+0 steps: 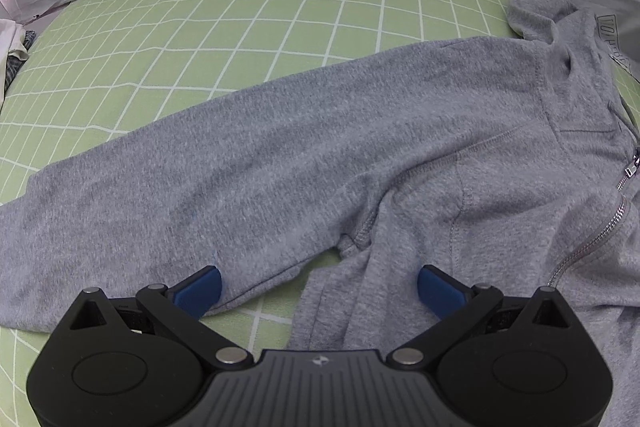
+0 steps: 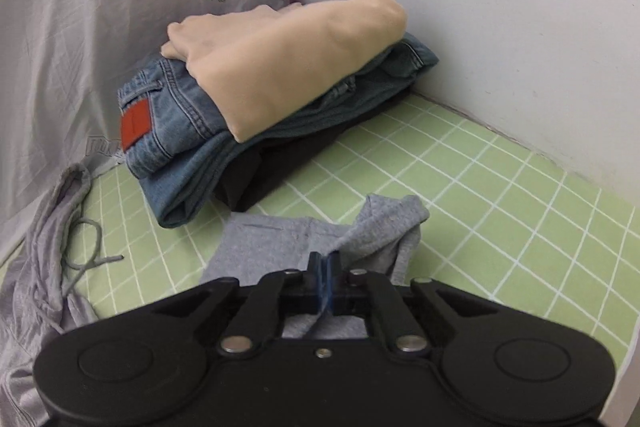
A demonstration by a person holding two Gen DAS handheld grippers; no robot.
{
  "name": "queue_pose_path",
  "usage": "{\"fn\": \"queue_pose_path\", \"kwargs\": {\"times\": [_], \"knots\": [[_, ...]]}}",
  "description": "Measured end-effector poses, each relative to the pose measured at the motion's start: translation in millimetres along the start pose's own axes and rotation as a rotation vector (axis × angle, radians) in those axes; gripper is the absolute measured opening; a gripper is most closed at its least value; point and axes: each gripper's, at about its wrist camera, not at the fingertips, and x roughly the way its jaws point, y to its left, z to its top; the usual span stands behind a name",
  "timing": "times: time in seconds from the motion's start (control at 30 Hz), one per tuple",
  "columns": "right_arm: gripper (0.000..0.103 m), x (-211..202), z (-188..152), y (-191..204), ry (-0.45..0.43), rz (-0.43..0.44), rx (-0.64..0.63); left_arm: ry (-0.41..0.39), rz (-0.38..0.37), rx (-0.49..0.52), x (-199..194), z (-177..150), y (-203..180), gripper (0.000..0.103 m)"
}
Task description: Fold clothes
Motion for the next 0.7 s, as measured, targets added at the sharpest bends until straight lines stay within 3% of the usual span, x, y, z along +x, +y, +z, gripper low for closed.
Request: {"fn": "queue_pose_path", "kwargs": {"times": [0.2, 0.33, 0.4, 0.5, 0.6, 0.7], "knots": [[0.002, 32, 34, 24, -0.046, 0.125, 0.05, 0.006, -0.006, -0.001, 1, 1, 1, 0.103], [0.005, 80, 30, 31, 0.123, 0.128, 0.054, 0.001, -0.006, -0.003, 2, 0, 1, 0.103], [0.01, 80, 23, 29, 0.139, 0.122, 0.055, 0.001, -0.006, -0.002, 2, 1, 1, 0.103], [0.049, 56, 13, 18, 0.066, 0.101, 0.062, -0.002, -0.005, -0.005, 1, -1, 1, 0.103], [0.05, 38, -1, 5, 0.051, 0.058, 0.041, -0.006, -0.002, -0.01, 1, -2, 0, 0.103], [0.042, 40, -13, -2, 0.089, 0.074, 0.062, -0.003, -0.001, -0.009, 2, -1, -1, 0.103]]}}
